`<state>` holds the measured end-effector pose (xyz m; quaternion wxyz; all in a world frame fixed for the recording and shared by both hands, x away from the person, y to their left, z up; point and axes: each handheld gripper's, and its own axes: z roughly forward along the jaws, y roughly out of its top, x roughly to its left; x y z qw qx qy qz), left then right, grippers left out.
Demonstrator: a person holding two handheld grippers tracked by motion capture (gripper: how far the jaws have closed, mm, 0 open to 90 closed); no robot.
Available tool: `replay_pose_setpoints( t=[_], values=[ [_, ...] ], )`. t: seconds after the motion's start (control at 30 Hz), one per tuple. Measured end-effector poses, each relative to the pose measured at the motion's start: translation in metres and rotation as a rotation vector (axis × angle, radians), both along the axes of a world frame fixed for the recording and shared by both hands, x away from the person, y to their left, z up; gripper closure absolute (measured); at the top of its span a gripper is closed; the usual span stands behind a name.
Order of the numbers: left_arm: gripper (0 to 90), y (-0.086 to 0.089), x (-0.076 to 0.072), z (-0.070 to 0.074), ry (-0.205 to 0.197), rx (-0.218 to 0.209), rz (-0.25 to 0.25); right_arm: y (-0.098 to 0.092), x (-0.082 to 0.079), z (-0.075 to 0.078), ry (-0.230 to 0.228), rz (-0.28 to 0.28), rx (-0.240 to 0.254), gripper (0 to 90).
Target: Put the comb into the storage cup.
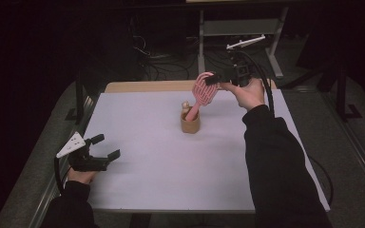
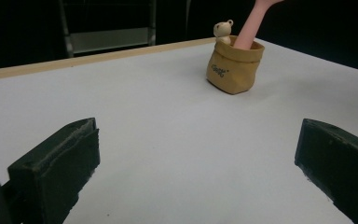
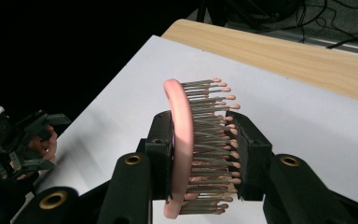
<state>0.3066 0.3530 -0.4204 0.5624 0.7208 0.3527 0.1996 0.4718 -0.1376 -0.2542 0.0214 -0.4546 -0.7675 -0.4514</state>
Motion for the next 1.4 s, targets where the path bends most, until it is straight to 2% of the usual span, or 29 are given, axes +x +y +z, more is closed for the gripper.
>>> replay_pose_setpoints(
  t=[0.47,0.63,0.87,1.07,1.1,1.17,1.3,1.4],
  values=[
    [0.0,0.002,-0.001,-0.006,0.018,0.019,0.005,0.003,0.006,-0.023,0.037,-0.012,0.003,62.6],
    [0.0,0.001,-0.001,-0.006,0.031,0.021,0.002,0.002,0.008,-0.025,0.041,-0.022,0.012,62.5],
    [0.0,-0.001,-0.002,-0.007,0.035,0.039,-0.003,-0.006,0.008,-0.029,0.07,-0.066,0.05,61.5],
    [0.0,-0.002,-0.002,-0.007,0.031,0.039,-0.002,-0.012,0.008,-0.033,0.078,-0.078,0.069,60.8],
    [0.0,-0.002,-0.002,-0.007,0.03,0.039,-0.003,-0.013,0.008,-0.034,0.089,-0.072,0.08,59.2],
    [0.0,-0.002,-0.002,-0.007,0.028,0.034,-0.002,-0.013,0.009,-0.035,0.113,-0.064,0.095,50.2],
    [0.0,-0.004,-0.002,-0.006,0.027,0.034,-0.002,-0.014,0.008,-0.037,0.119,-0.072,0.081,38.3],
    [0.0,-0.005,-0.002,-0.006,0.025,0.032,-0.005,-0.015,0.009,-0.04,0.136,-0.072,0.101,29.9]
  ],
)
